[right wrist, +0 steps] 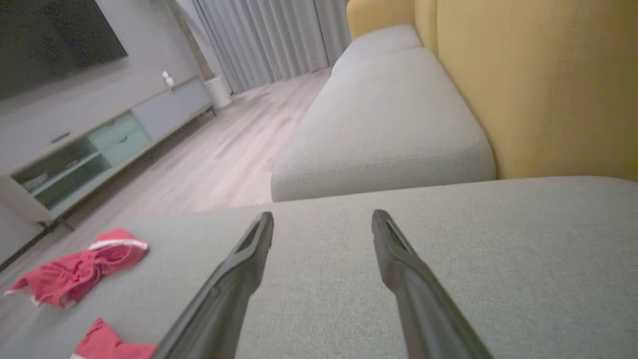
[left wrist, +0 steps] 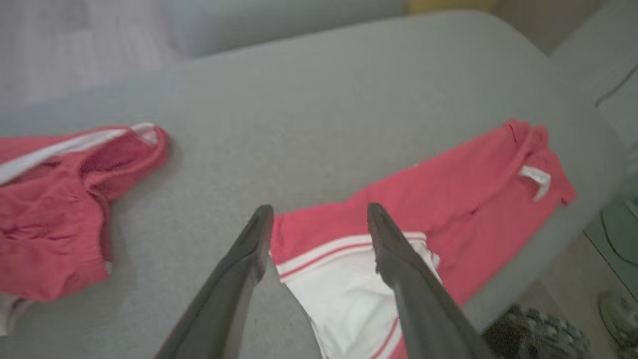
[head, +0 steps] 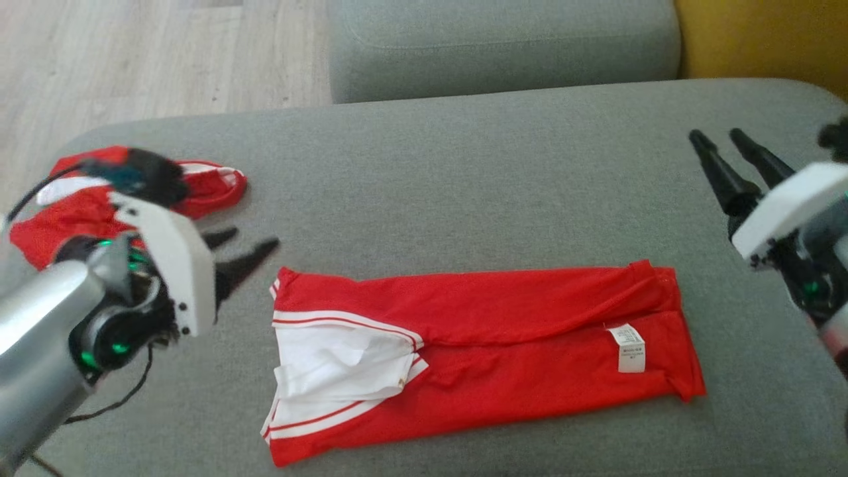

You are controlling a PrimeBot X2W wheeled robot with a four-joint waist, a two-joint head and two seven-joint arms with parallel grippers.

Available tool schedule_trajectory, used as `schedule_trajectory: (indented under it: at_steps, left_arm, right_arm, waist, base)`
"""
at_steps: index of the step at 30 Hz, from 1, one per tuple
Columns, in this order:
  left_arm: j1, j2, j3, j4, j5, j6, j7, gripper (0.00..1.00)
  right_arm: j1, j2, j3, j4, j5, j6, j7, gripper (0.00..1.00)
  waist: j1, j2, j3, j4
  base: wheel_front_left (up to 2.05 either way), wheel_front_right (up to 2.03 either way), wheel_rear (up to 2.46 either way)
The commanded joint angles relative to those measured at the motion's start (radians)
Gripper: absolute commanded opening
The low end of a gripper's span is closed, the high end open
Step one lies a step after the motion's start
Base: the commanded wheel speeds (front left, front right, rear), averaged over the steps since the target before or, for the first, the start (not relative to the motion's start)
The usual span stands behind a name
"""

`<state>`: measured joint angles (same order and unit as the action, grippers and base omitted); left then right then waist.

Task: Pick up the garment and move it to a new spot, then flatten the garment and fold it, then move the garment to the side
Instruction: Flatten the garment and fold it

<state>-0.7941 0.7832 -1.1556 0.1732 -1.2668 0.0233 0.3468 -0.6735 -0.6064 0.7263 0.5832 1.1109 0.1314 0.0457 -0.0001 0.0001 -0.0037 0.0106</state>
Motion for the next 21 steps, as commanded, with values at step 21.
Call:
schedule_trajectory:
  at_steps: [21]
  left_arm:
    - [0.59, -0.186, 0.704, -0.244, 0.385, 0.378, -0.608, 1.0]
  right_arm:
    - [0.376, 0.201, -0.364, 0.02, -0.303, -0.001, -0.263, 1.0]
  waist:
    - [0.0001, -0.0001, -0.01, 0.037]
  base:
    - [0.0, 0.0, 0.0]
